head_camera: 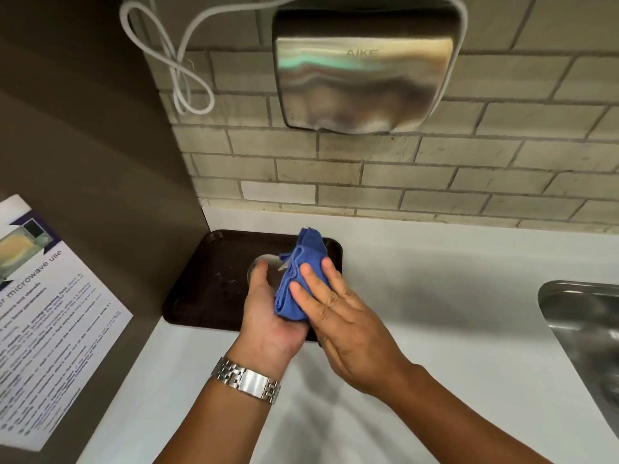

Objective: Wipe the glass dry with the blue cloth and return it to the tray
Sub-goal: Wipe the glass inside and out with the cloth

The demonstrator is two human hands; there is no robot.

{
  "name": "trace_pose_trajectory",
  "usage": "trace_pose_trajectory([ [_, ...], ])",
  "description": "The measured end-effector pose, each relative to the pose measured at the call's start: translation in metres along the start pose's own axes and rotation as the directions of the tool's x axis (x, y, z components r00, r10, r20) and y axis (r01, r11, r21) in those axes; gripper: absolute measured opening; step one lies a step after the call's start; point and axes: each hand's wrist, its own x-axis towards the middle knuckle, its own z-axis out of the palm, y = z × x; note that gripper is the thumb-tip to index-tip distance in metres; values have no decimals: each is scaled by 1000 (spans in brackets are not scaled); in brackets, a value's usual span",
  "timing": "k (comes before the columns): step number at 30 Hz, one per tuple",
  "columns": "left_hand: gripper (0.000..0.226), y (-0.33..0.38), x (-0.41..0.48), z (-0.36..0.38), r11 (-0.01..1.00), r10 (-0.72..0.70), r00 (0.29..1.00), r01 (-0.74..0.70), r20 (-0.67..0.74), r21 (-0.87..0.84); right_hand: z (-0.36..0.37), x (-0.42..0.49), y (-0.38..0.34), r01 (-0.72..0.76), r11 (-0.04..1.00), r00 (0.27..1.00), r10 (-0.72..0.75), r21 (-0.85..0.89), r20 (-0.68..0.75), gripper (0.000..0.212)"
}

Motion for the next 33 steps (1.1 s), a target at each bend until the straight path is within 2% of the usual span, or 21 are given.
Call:
trace_pose_trajectory([
  [4,69,0,0,2,999,53,997,-53,-55,6,-2,6,-2,-112,989,993,113,94,-12,59],
  [7,70,0,1,3,993,79,997,-78,-2,88,-3,6,-5,-63,991,998,62,116,9,53],
  [9,67,-4,1,2,987,107,994,-109,19,121,-9,12,-4,-156,953,988,155,261,25,49],
  [11,59,-10,1,2,976,148,989,-150,24,157,-18,20,-3,-310,816,948,304,489,95,48],
  [14,47,-19,0,4,937,225,974,-215,-7,275,-25,30,2,-446,495,871,433,746,233,48],
  [17,39,-28,-3,5,896,247,969,-236,20,376,-26,39,8,-525,310,783,540,793,308,47],
  [20,41,-28,-2,6,849,261,965,-243,27,469,-23,49,10,-558,55,640,663,828,387,44],
  [21,43,-27,-2,6,829,273,962,-251,30,501,-22,49,12,-554,14,620,675,832,401,44],
  [24,44,-19,0,5,758,363,931,-314,31,571,-16,48,7,-554,97,647,674,827,355,46],
  [26,39,-15,2,3,725,416,909,-354,34,591,-9,47,3,-532,101,655,679,841,333,46],
  [28,42,-15,4,0,717,432,901,-374,45,589,-2,44,4,-493,37,625,711,869,324,42],
  [30,64,-17,6,0,709,461,886,-395,39,584,-2,45,5,-472,-105,572,719,875,395,43],
  [31,78,-17,7,-1,698,474,880,-403,40,593,-1,44,6,-460,-169,561,705,871,434,50],
  [33,93,-15,9,-3,661,484,874,-392,36,639,1,42,6,-460,-194,567,687,867,455,52],
])
